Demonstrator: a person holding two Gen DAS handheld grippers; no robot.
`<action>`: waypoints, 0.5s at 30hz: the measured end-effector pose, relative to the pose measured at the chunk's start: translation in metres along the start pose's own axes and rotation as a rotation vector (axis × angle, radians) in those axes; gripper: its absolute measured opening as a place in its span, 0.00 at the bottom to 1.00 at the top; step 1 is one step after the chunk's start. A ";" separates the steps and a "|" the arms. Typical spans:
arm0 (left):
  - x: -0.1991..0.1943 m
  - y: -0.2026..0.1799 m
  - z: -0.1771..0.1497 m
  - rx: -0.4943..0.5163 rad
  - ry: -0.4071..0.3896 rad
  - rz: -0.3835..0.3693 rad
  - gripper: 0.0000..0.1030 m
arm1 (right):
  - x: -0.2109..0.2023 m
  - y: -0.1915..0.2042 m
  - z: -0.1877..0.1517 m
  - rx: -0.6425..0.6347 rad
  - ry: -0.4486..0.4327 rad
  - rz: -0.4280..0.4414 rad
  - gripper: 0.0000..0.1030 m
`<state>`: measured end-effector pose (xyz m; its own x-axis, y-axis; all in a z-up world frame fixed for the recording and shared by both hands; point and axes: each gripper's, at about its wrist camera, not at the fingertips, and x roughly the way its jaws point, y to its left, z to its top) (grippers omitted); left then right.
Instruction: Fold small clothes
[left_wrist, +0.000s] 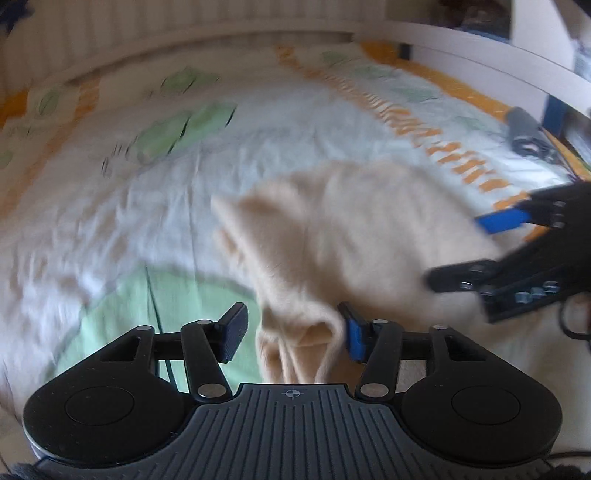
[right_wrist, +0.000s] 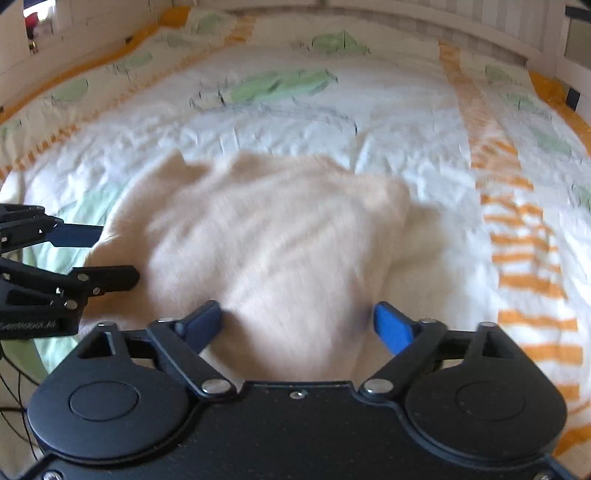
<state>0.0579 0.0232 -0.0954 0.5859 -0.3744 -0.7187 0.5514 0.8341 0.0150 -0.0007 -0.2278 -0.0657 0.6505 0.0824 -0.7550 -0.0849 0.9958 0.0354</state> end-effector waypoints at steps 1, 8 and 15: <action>0.003 0.008 -0.004 -0.061 -0.005 -0.008 0.62 | -0.001 -0.003 -0.003 0.026 0.007 0.011 0.91; 0.011 0.040 -0.014 -0.287 0.006 -0.065 0.75 | -0.007 -0.007 -0.012 0.072 0.072 0.036 0.93; 0.007 0.066 -0.024 -0.483 0.016 -0.100 0.75 | -0.015 -0.008 -0.020 0.081 0.119 0.037 0.93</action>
<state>0.0840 0.0855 -0.1157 0.5328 -0.4589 -0.7110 0.2638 0.8884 -0.3758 -0.0252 -0.2374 -0.0679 0.5539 0.1185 -0.8241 -0.0432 0.9926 0.1137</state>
